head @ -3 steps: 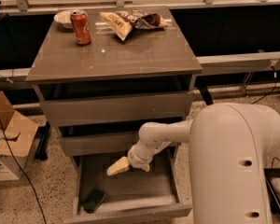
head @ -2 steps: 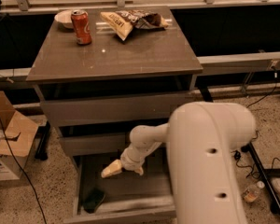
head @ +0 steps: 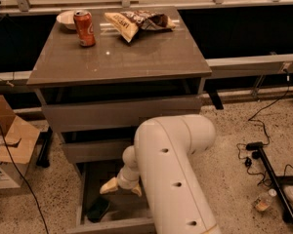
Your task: Pick sponge from bottom drawer and place on counter
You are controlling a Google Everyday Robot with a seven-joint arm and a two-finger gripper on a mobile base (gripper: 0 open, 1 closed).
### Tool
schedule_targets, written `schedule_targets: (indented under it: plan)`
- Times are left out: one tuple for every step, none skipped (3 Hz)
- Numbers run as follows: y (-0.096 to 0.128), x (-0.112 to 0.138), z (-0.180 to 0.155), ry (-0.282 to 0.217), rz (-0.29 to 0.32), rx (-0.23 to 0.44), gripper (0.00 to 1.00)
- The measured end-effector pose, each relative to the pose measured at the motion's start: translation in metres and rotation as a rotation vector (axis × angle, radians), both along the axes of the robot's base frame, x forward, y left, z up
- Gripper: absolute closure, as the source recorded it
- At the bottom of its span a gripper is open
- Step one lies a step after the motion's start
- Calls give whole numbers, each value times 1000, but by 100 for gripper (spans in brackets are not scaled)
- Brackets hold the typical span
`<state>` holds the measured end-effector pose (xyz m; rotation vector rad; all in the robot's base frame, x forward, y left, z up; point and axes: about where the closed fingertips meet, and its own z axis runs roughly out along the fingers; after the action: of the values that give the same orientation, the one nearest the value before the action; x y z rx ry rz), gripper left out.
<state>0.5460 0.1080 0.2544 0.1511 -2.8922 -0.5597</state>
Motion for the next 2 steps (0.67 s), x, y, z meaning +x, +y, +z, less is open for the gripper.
schedule_targets:
  plan:
    - [16, -5, -53, 46, -108, 11, 0]
    - [34, -9, -96, 83, -190, 48, 0]
